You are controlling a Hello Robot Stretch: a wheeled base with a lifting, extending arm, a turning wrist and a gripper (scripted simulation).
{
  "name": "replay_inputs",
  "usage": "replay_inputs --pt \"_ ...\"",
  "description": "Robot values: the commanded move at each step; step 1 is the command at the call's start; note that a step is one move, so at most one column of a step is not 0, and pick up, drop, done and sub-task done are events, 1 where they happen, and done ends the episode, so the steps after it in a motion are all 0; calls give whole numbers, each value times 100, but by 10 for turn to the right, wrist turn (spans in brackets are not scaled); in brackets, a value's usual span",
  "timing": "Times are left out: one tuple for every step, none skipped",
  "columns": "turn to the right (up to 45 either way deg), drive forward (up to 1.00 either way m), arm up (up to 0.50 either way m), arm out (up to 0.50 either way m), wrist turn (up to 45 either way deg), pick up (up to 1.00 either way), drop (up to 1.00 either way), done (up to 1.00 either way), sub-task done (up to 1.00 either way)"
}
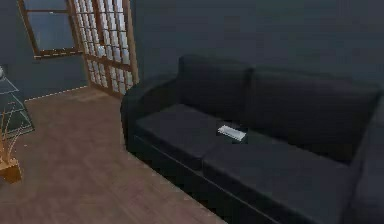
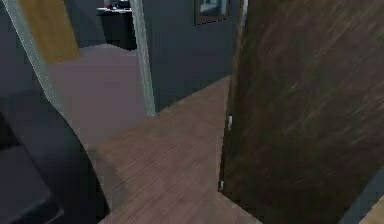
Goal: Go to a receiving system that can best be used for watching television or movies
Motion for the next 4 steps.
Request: replay_inputs --pt "-360 0 0 0 0 0 0 0 0" --pt "0 100 0 0 0 0 0 0 0" --pt "0 100 0 0 0 0 0 0 0" --pt "-90 0 0 0 0 0 0 0 0"
